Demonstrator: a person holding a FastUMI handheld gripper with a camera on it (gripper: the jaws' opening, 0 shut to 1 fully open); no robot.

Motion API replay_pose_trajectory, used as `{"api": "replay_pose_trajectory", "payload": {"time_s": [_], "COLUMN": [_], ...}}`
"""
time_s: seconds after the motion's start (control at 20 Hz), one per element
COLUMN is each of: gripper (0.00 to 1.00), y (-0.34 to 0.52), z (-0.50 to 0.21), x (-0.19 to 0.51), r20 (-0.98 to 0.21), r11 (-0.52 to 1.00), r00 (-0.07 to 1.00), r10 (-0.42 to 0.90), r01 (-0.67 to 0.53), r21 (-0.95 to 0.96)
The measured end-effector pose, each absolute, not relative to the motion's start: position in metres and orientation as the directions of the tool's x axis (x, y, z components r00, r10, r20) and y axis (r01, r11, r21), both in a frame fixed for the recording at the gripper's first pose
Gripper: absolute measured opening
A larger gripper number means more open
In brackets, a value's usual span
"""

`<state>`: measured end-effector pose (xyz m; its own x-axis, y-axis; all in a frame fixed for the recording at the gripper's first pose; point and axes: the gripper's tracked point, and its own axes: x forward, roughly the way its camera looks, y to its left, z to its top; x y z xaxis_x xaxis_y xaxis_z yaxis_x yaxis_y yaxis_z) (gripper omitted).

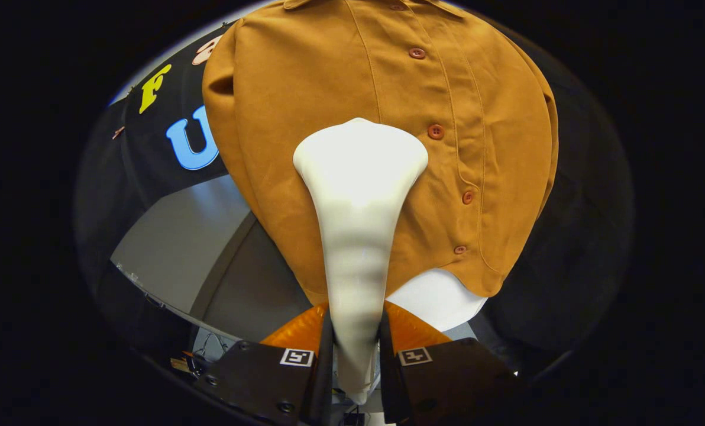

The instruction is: Iron the clothes twice with a garment steamer, once on the left side and once on the right side.

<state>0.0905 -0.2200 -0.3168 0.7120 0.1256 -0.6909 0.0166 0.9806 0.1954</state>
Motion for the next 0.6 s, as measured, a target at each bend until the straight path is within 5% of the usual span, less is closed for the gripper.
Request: {"api": "replay_pose_trajectory", "payload": {"time_s": [0.25,0.6], "gripper": [0.37,0.37], "y": [-0.216,-0.24], "z": [-0.316,-0.224], "x": [0.071,0.071], "r20": [-0.71,-0.571], "r11": [0.979,0.98], "r00": [0.691,0.814], "r10": [0.134,0.102], "r01": [0.018,0.016], "r21": [0.202,0.199]}}
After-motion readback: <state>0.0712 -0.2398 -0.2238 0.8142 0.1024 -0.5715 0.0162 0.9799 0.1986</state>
